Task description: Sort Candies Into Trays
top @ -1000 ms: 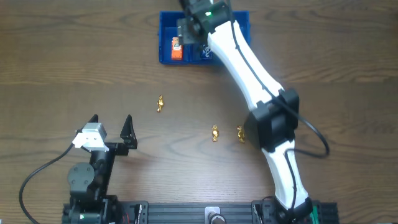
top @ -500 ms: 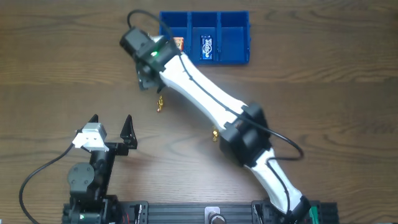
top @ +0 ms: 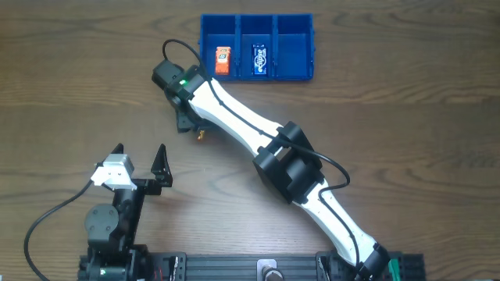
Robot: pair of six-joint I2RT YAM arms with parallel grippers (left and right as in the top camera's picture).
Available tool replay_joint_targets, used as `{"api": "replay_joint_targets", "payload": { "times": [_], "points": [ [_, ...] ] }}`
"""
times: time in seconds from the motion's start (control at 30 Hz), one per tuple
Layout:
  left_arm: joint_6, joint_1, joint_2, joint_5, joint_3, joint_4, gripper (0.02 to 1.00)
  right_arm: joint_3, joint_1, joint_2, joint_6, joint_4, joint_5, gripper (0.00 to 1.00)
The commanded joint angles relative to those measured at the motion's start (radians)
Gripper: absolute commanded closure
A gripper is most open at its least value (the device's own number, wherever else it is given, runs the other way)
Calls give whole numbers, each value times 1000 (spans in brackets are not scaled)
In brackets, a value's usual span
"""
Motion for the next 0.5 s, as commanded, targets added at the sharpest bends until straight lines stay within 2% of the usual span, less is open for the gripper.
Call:
{"api": "replay_joint_targets", "payload": {
  "times": [0.03, 0.23, 0.5],
  "points": [
    [11, 4, -6, 18, -18, -35, 23, -13, 7, 13, 38, -4, -10, 303],
    [11, 4, -6, 18, -18, -36, 20, -44, 6, 13, 64, 10, -9, 308],
    [11, 4, -6, 18, -18, -35, 20, -45, 5, 26, 94, 24, -2, 382]
  ]
}}
